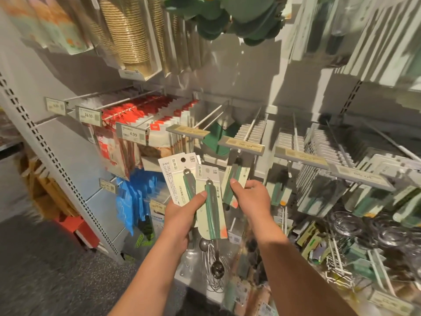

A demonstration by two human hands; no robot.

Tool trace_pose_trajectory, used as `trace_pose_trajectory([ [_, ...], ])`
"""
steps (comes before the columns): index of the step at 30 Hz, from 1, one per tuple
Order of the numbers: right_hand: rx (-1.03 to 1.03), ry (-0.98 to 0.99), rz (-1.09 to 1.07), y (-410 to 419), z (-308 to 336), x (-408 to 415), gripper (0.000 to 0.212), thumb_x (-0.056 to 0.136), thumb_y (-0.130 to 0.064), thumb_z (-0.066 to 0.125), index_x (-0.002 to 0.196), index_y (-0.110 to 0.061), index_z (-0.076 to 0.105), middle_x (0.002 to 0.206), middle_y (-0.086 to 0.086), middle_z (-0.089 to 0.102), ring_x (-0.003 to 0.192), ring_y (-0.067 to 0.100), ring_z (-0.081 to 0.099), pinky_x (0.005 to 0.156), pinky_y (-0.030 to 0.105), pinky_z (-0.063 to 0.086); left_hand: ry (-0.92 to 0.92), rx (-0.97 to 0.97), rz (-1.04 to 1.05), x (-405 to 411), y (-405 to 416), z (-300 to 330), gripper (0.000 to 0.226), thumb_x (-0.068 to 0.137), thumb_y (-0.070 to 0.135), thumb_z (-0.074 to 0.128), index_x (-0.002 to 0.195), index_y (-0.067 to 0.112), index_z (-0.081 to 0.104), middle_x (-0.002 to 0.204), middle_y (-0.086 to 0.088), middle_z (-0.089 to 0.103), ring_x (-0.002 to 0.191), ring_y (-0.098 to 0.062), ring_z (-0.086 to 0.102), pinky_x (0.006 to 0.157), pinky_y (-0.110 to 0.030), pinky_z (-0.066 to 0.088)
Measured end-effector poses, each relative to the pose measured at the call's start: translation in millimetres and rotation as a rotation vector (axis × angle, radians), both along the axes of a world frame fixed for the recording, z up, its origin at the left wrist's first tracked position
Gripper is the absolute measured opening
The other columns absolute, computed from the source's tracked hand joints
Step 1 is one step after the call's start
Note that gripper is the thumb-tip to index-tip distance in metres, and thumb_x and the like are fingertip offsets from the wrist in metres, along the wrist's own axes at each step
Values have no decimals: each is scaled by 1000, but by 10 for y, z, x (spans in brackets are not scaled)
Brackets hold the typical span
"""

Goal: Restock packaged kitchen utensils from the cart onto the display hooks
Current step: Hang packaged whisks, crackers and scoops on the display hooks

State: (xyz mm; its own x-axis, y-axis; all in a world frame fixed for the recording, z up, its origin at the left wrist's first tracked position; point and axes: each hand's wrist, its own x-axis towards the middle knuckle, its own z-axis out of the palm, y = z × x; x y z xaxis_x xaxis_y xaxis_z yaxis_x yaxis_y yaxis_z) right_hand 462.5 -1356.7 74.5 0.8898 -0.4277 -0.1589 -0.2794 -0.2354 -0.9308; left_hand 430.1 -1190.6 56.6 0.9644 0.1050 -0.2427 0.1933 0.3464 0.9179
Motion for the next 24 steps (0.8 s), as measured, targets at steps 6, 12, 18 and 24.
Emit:
trace_pose_trajectory([
  [6, 235, -12, 31, 22, -67, -152, 62, 95, -41, 72, 145, -14, 47, 137, 1, 58, 118, 20, 58, 105, 40, 47, -32, -4, -65, 134, 3, 104, 28, 91, 16, 78, 118, 24, 71, 106, 3, 80, 97, -18, 77, 94, -45, 59],
  [12, 319, -63, 166, 46, -21, -385, 41, 97, -54, 62, 115, -18, 69, 104, 1, 75, 93, 18, 74, 85, 42, 62, -34, -7, -94, 126, -99, 83, 28, 91, 18, 78, 118, 22, 72, 106, 3, 80, 95, -16, 77, 88, -39, 60],
  [18, 366, -30, 256, 152, -118, -599, 37, 95, -39, 71, 122, -15, 67, 112, -2, 77, 104, 13, 72, 82, 27, 57, -44, -20, -62, 2, -106, -10, 34, 91, 15, 78, 123, 20, 71, 111, 0, 79, 102, -20, 76, 92, -42, 60],
  [24, 485, -41, 279, 266, -148, -702, 10, 100, -16, 66, 106, -9, 71, 95, 8, 80, 84, 22, 77, 68, 33, 62, -30, -18, -36, -86, -93, -79, 33, 90, 17, 78, 123, 20, 71, 112, 1, 79, 105, -20, 75, 92, -41, 60],
])
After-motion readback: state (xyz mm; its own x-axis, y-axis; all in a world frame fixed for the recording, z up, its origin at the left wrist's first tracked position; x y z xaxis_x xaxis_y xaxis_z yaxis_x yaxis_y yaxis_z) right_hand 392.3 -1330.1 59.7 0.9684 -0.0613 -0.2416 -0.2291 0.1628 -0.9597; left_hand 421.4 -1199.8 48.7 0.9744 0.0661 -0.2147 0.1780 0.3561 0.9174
